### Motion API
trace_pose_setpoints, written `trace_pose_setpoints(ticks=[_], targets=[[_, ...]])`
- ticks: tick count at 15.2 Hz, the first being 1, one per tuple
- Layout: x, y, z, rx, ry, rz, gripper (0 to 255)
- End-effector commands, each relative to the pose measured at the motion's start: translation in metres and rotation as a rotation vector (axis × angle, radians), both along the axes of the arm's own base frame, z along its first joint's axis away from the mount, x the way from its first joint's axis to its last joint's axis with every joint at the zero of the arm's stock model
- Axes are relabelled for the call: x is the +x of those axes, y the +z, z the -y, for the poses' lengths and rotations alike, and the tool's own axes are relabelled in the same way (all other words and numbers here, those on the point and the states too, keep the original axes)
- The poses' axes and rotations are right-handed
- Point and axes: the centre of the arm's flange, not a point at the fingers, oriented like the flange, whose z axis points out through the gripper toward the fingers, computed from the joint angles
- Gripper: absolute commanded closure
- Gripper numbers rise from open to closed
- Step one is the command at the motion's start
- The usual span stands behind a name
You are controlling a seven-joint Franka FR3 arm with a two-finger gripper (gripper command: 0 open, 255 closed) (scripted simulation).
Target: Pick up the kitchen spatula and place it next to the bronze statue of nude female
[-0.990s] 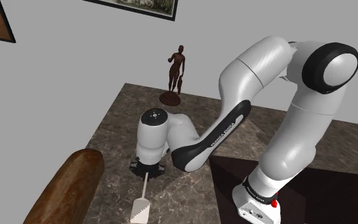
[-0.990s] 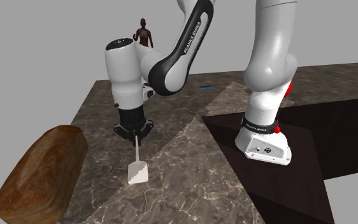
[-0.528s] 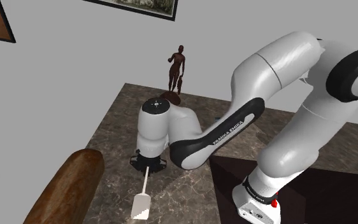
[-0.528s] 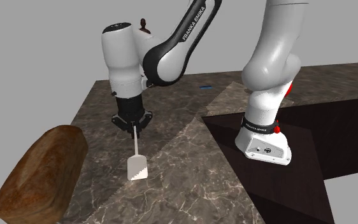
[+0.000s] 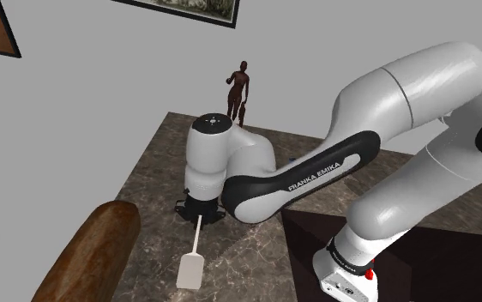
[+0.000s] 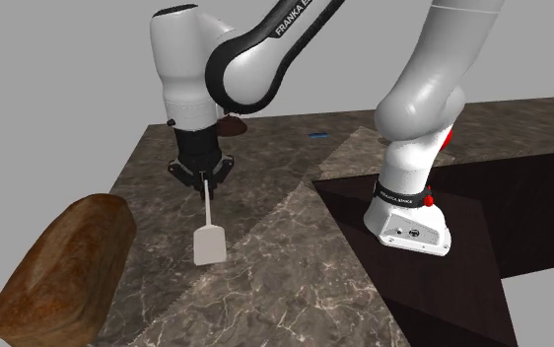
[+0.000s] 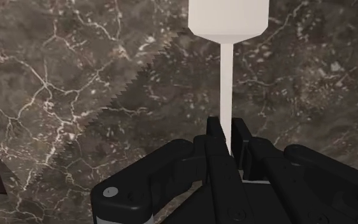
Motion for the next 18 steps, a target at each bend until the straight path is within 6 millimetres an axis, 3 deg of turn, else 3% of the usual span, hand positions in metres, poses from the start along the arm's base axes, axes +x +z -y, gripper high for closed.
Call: trace_pose_setpoints(ticks=[1, 18], targets=[[-0.001, 0.011, 0.000, 0.002, 0.000, -0.001, 255], [-0.001, 0.101, 0.000, 0.002, 0.000, -0.001, 255]])
